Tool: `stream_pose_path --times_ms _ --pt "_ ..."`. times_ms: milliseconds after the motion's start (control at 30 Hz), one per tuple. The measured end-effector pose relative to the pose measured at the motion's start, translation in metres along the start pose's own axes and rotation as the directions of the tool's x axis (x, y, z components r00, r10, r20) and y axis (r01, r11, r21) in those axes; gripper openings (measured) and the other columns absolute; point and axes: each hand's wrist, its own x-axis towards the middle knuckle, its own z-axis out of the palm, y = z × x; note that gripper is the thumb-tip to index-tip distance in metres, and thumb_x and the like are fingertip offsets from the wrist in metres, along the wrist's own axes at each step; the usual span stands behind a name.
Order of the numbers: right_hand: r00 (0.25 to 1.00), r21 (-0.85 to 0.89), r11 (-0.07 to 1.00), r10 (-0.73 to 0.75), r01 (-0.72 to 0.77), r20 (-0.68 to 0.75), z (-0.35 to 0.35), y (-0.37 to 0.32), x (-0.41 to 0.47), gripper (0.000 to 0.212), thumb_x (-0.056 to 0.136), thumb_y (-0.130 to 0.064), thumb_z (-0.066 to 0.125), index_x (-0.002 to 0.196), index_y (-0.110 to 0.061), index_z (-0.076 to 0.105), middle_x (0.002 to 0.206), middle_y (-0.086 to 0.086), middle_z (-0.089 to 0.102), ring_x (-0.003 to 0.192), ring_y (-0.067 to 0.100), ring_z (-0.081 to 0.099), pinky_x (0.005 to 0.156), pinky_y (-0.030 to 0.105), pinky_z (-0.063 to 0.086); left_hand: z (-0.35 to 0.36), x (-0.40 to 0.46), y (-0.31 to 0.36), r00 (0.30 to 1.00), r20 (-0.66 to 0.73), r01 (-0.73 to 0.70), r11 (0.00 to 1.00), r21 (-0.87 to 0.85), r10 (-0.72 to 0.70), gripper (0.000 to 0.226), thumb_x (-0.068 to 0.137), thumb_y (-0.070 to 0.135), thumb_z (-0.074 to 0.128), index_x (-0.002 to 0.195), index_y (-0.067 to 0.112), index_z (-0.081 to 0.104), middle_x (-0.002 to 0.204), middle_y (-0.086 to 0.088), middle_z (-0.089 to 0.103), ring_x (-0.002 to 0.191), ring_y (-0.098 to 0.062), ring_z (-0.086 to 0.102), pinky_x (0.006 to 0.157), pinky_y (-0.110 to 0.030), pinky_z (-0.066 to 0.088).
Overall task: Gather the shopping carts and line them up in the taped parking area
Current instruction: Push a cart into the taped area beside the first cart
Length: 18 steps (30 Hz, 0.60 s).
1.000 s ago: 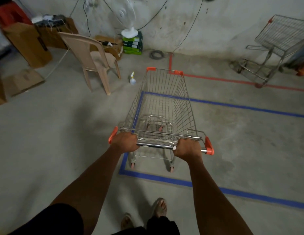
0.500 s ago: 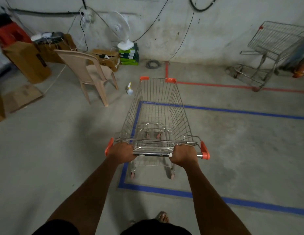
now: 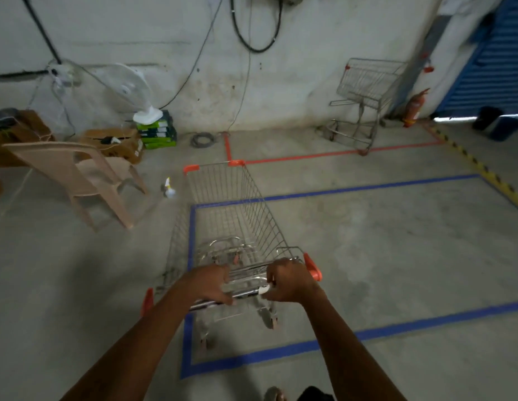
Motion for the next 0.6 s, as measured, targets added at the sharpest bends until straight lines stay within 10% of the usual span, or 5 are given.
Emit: stream_pose_path --times_ms 133,333,600 --pt "0.987 0.075 0.996 0.053 -0.042 -0.149 -0.012 0.039 -0.015 0.054 0.071 -0.076 0.062 0.101 -0.031 0.067 0.106 -0.006 0.068 0.102 0.017 0.061 0.092 0.038 0.044 -0.051 0.052 0.074 0.971 -0.205 -0.135 0.990 -0.049 0.122 0.050 0.076 0.078 0.062 0.098 0.033 0.057 0.086 0.015 0.061 0.079 -0.001 0.059 0.071 -0.031 0.052" --pt "0.911 0.164 0.970 0.225 -0.178 -0.345 -0.050 0.161 -0.014 0.015 0.094 -0.035 0.056 0.103 -0.029 0.066 0.098 -0.008 0.067 0.092 0.019 0.062 0.082 0.038 0.046 -0.098 0.153 0.183 0.879 -0.417 -0.239 0.971 0.032 0.230 0.030 0.086 0.062 0.055 0.095 0.033 0.050 0.092 0.014 0.059 0.083 -0.008 0.060 0.071 -0.032 0.052" --pt "0.877 0.139 0.944 0.330 -0.300 -0.350 -0.119 0.374 -0.010 0.021 0.088 -0.021 0.061 0.106 -0.027 0.068 0.105 -0.008 0.071 0.096 0.017 0.065 0.085 0.036 0.047 -0.127 0.329 0.301 0.850 -0.490 -0.163 0.981 0.104 0.193 0.021 0.091 0.049 0.059 0.097 0.028 0.055 0.101 0.005 0.057 0.093 -0.019 0.063 0.077 -0.034 0.049"
